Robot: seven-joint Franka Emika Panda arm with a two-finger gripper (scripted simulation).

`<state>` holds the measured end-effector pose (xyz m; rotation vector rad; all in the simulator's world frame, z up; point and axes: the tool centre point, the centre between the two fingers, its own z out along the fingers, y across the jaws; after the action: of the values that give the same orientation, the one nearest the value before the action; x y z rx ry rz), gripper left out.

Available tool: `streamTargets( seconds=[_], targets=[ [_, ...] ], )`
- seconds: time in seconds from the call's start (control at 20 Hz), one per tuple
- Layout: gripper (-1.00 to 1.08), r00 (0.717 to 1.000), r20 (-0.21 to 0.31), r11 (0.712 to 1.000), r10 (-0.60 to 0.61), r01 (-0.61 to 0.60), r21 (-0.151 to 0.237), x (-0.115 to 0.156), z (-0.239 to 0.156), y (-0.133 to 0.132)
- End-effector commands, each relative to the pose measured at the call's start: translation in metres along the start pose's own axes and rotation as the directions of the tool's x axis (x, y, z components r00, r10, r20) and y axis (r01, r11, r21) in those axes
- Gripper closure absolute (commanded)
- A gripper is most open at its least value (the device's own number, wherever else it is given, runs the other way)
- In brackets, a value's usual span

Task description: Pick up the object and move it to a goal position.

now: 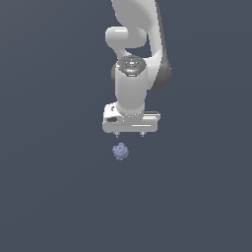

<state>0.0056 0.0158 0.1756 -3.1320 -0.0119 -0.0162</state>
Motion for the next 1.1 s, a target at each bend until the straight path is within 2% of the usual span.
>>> streamTargets(
  seconds=[0.0,0.55,1.05],
  targets=[
    [-0.92,1.0,0.0,1.0,0.0,0.0,0.0,0.0,0.0,0.0],
    [-0.92,0.999,-0.026,0.999,0.042,-0.042,0.011,0.008,-0.015,0.009],
    [-0.92,1.0,-0.022,1.0,-0.022,0.022,0.004,0.008,-0.005,0.013]
  ],
)
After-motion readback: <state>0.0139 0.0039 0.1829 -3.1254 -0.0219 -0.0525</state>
